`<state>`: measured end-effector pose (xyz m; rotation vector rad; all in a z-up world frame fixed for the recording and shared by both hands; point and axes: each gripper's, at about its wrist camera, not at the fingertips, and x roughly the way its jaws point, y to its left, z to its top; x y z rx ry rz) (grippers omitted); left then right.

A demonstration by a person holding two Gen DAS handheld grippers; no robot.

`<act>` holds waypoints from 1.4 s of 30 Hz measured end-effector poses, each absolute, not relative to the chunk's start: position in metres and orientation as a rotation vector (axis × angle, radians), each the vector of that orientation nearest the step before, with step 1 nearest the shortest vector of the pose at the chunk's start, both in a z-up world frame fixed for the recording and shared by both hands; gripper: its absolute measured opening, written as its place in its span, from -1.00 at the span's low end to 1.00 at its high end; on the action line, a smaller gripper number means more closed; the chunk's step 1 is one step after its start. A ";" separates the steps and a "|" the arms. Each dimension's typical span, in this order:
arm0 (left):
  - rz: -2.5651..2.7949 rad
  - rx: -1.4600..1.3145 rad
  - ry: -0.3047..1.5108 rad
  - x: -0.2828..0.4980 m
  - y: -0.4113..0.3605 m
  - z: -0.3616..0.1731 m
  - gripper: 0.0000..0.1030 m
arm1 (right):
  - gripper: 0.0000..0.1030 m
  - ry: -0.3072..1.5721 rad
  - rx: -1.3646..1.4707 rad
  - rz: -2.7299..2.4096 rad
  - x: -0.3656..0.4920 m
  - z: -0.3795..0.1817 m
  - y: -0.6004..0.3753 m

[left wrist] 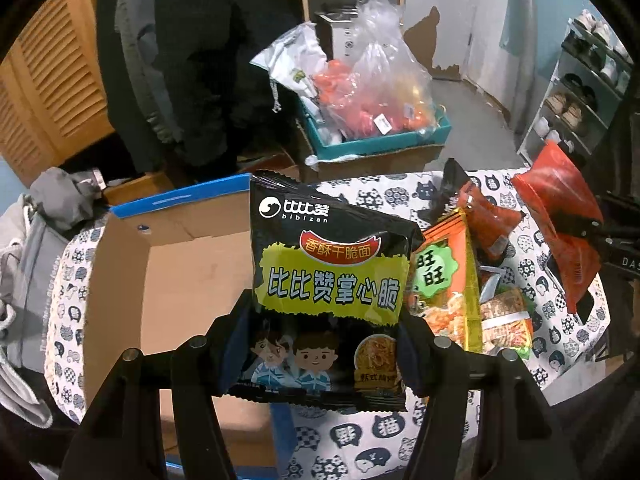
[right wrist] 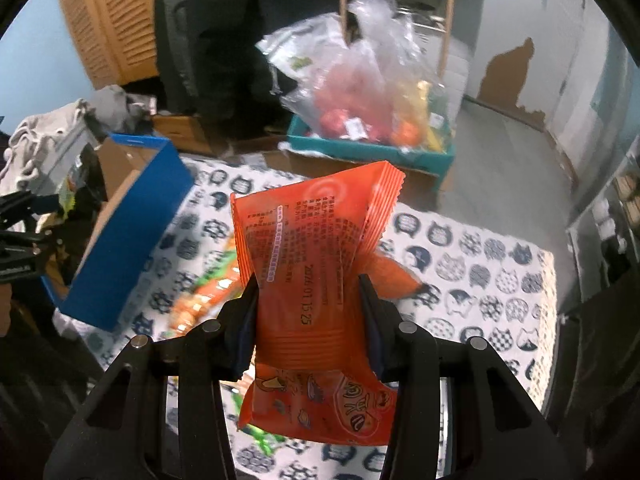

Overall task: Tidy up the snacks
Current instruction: 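Lift both held bags and carry them over the cardboard box, then release the black bag into the box while the right tool drops the orange bag in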

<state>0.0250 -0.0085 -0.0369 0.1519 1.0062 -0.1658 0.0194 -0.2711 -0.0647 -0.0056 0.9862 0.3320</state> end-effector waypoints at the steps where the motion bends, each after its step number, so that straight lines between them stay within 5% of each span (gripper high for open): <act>1: -0.163 0.150 1.005 0.024 -0.006 -0.036 0.25 | -0.16 0.985 -0.007 0.343 0.021 -0.063 -0.265; 42: 0.064 -0.025 1.065 0.017 0.153 -0.071 0.25 | -0.15 1.010 -0.048 0.657 0.070 -0.033 -0.038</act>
